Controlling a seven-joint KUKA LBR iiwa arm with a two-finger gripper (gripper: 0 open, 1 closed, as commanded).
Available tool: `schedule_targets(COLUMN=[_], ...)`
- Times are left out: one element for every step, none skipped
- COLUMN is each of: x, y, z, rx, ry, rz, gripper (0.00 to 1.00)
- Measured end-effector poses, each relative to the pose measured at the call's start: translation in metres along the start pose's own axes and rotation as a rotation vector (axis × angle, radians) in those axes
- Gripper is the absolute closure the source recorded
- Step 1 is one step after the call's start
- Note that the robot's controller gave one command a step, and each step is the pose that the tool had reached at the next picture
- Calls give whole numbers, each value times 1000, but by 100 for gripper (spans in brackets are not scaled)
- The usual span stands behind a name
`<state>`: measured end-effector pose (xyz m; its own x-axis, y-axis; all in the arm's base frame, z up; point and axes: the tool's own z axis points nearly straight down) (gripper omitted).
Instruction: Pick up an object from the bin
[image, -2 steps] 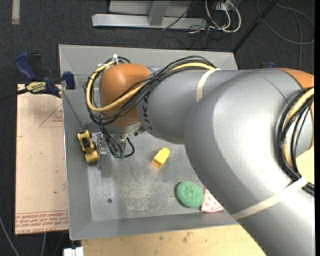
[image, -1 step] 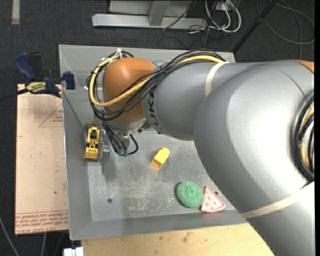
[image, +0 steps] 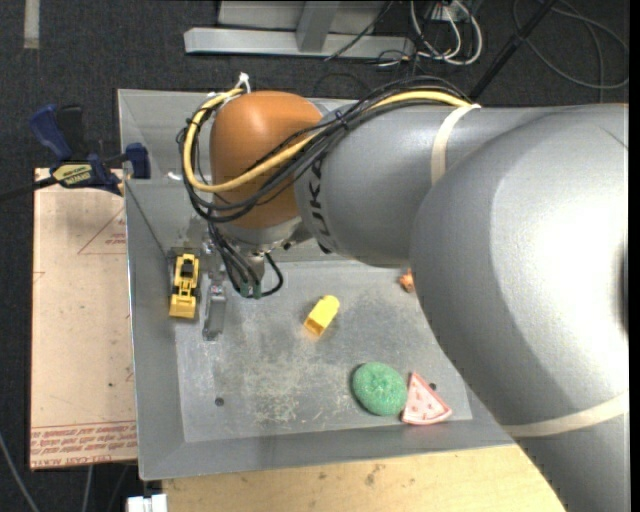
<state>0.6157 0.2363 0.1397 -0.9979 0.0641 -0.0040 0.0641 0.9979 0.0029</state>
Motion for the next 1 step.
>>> schedule_targets(x=[0], y=[0], z=[1], rx=[1], ry=[2], rz=[0], gripper=[0])
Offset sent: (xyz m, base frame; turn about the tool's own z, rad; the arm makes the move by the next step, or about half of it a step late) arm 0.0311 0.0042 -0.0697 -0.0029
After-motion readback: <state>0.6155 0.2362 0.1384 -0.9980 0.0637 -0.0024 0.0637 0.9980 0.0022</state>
